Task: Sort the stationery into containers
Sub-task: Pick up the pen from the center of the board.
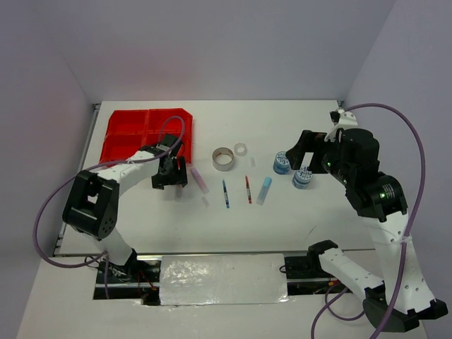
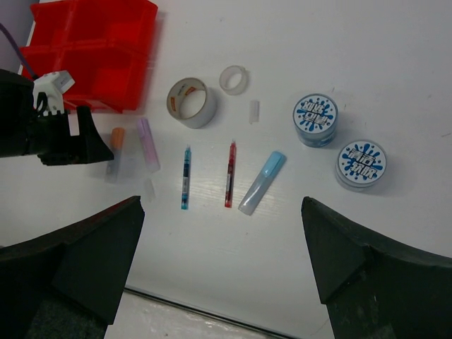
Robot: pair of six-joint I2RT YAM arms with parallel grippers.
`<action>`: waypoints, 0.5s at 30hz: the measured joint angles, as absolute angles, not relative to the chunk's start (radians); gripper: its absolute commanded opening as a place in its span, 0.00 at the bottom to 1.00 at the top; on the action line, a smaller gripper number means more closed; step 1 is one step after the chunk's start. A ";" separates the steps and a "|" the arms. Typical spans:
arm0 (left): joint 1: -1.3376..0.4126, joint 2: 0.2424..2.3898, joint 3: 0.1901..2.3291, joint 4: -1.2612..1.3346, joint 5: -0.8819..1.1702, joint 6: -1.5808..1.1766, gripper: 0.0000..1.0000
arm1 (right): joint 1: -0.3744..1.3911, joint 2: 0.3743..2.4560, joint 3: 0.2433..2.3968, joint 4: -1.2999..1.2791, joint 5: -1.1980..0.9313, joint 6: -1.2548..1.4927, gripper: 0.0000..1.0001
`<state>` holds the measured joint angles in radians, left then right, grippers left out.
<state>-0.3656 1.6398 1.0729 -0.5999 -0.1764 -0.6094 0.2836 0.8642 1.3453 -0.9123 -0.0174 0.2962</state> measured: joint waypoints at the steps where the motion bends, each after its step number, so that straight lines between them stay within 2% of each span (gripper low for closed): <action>1: -0.366 1.650 1.073 -0.594 -0.175 -0.607 0.80 | 0.283 0.864 1.341 -0.908 -0.019 0.296 1.00; 4: -0.367 1.669 1.070 -0.565 -0.169 -0.605 0.77 | 0.283 0.864 1.330 -0.904 -0.024 0.294 1.00; 7: -0.374 1.688 1.054 -0.533 -0.168 -0.607 0.67 | 0.283 0.863 1.320 -0.898 -0.025 0.294 1.00; 12: -0.391 1.717 1.028 -0.505 -0.177 -0.607 0.60 | 0.283 0.863 1.316 -0.897 -0.027 0.294 1.00; 14: -0.395 1.713 1.020 -0.497 -0.188 -0.608 0.45 | 0.283 0.859 1.314 -0.896 -0.027 0.294 1.00; 15: -0.395 1.708 1.013 -0.492 -0.191 -0.612 0.28 | 0.283 0.856 1.314 -0.896 -0.027 0.294 1.00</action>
<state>-0.3954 1.7077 1.0130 -0.4919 -0.1909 -0.6117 0.2832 0.8562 1.3136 -0.8955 -0.0269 0.2935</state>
